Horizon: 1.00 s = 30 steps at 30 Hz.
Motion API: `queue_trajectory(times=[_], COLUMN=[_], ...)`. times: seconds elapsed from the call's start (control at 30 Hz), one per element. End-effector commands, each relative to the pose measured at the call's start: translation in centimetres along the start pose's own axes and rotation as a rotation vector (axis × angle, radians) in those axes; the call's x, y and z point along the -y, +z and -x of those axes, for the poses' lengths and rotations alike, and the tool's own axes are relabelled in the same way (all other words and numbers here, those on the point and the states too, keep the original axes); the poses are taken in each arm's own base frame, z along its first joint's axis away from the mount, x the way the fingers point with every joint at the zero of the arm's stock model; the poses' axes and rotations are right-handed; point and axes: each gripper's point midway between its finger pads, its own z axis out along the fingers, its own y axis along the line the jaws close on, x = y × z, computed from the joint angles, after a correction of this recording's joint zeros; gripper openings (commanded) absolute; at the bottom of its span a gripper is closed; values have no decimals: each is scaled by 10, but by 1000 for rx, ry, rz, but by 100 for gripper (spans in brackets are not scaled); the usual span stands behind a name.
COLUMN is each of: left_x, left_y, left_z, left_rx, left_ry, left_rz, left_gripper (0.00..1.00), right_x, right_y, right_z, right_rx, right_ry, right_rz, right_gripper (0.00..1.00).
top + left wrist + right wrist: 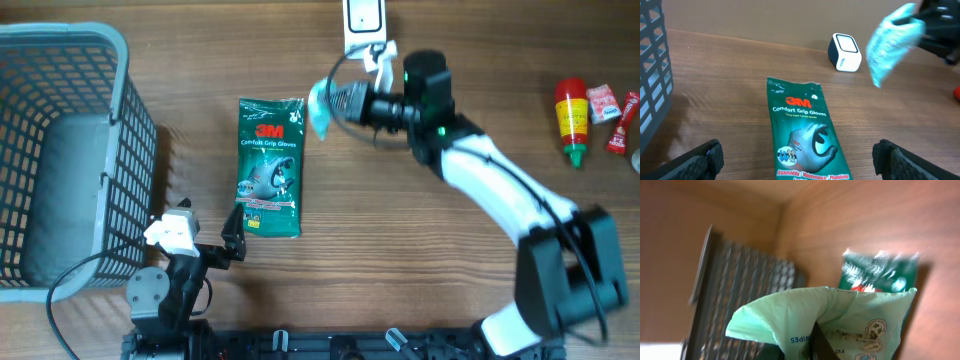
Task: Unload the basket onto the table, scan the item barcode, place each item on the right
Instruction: 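Raise the tissue pack up to the white scanner, then carry the tissue pack to the right table edge and release it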
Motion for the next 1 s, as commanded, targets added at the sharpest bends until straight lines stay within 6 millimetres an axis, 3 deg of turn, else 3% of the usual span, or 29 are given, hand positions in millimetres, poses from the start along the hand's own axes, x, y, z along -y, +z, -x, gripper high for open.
queue_trajectory(times=[0.0,0.13,0.2,0.33,0.43,0.5,0.6,0.7,0.8,0.87,0.97], left_x=[3,3,3,3,3,3,3,3,3,3,3], left_y=[0,0,0,0,0,0,0,0,0,0,0], left_z=[0,0,0,0,0,0,0,0,0,0,0], left_rx=[3,4,4,4,3,4,3,4,4,4,4], left_ry=[-3,-3,-3,-3,-3,-3,-3,-3,-3,-3,-3], left_rz=[-17,-17,-17,-17,-17,-17,-17,-17,-17,-17,-17], left_gripper=[100,100,100,100,100,100,100,100,100,100,100], right_x=[11,49,62,99,118,117,84,47,43,66,132], right_y=[13,44,58,80,80,77,69,34,-8,-52,-132], right_z=[87,153,174,199,203,205,212,228,241,249,259], right_rx=[138,229,268,353,383,384,325,286,291,314,383], right_ry=[-75,-97,-107,-91,-78,-96,-115,-116,-124,-98,17], right_rz=[-64,-201,-223,-274,-316,-321,-224,-150,-214,-358,-649], right_gripper=[5,5,5,5,4,5,5,5,5,5,4])
